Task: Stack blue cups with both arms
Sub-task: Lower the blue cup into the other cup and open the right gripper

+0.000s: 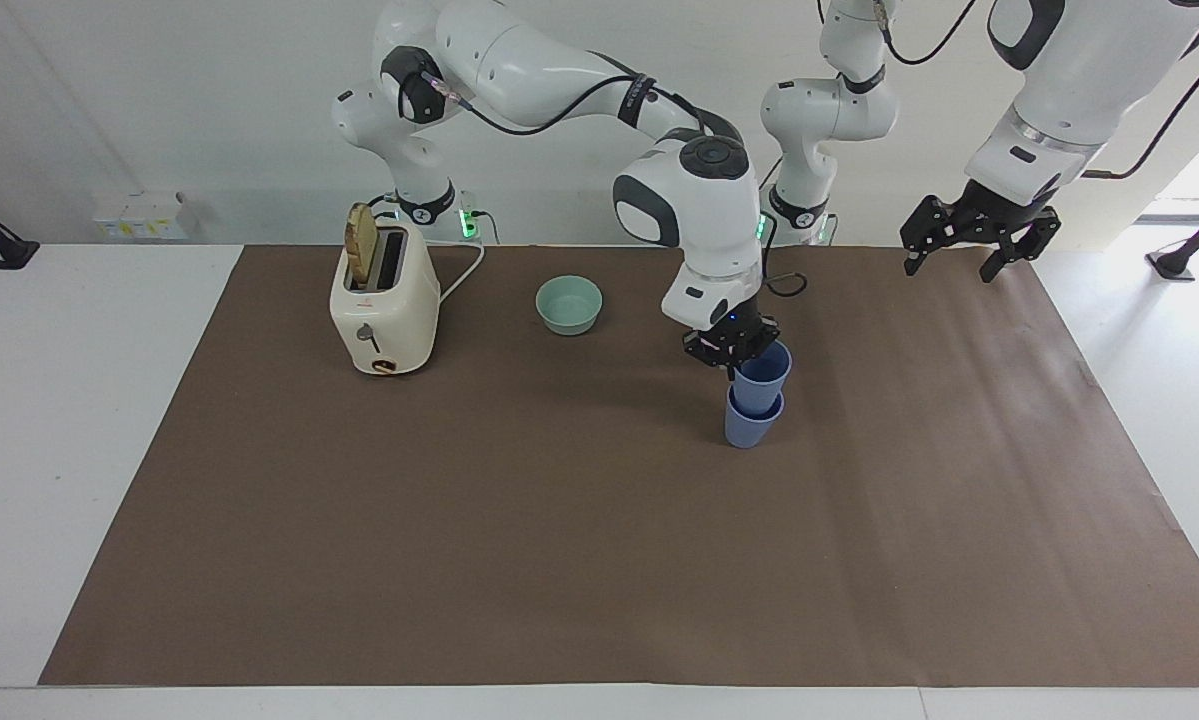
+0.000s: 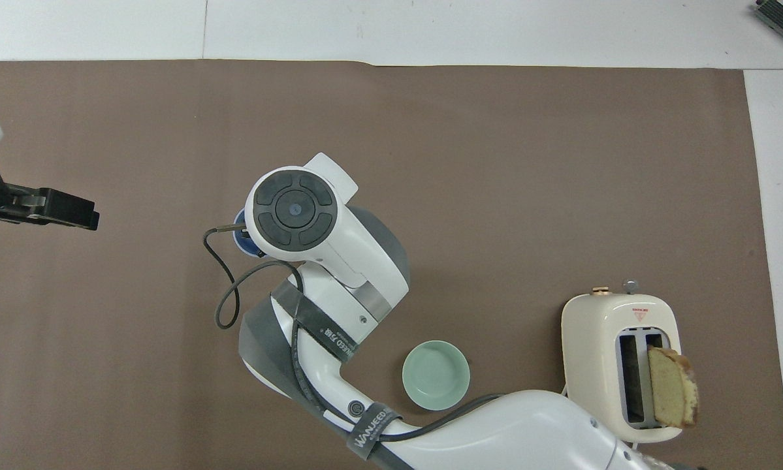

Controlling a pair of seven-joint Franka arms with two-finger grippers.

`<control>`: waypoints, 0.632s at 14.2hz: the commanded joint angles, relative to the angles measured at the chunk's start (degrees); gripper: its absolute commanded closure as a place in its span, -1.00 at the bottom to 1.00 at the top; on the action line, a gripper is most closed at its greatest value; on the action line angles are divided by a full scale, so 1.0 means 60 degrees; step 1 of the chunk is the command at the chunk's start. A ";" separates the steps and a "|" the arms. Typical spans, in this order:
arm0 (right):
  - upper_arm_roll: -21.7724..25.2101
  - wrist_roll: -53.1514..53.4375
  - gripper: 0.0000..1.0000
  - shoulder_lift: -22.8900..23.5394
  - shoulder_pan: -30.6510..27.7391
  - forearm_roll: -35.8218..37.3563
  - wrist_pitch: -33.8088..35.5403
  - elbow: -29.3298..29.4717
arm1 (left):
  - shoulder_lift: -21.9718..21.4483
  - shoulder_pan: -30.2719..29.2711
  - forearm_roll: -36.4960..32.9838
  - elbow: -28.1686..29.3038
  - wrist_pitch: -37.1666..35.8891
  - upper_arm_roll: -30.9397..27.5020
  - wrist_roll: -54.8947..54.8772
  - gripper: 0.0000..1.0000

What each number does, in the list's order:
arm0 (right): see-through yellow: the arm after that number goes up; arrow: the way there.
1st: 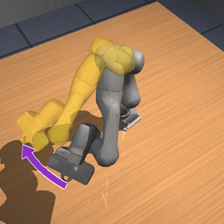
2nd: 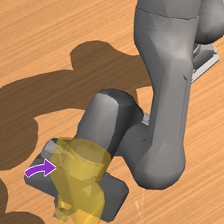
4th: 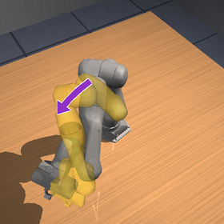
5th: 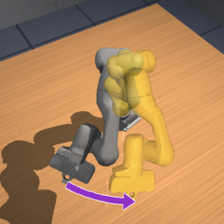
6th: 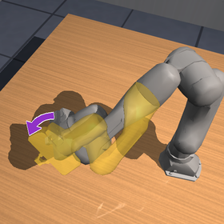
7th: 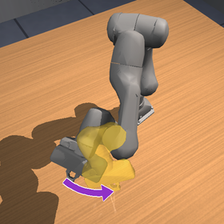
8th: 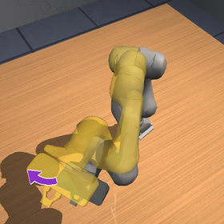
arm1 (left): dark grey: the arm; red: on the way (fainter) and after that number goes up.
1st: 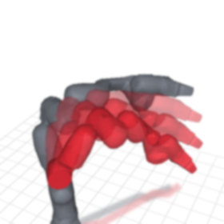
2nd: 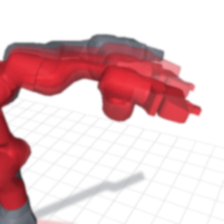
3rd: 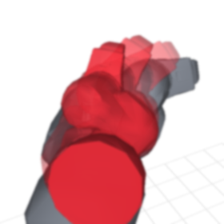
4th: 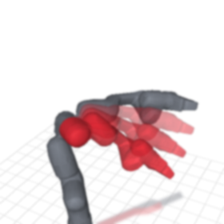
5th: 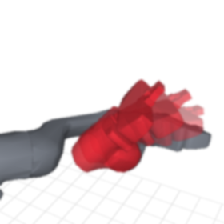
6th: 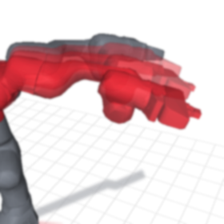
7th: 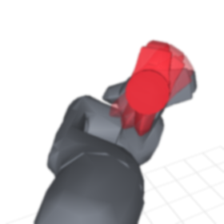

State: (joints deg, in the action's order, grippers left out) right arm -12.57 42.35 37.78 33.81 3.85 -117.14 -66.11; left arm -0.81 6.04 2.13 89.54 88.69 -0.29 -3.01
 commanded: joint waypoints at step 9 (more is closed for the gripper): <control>0.0015 0.0280 -1.00 -0.0085 -0.0185 0.0648 0.0244 -0.0012 | -0.0012 -0.0128 -0.0062 -0.0128 -0.0221 0.0078 -0.0041 -1.00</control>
State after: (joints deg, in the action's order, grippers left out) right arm -12.18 42.94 37.78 33.38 6.00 -117.02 -66.09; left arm -0.81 6.04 2.13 89.54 88.67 -0.29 -3.01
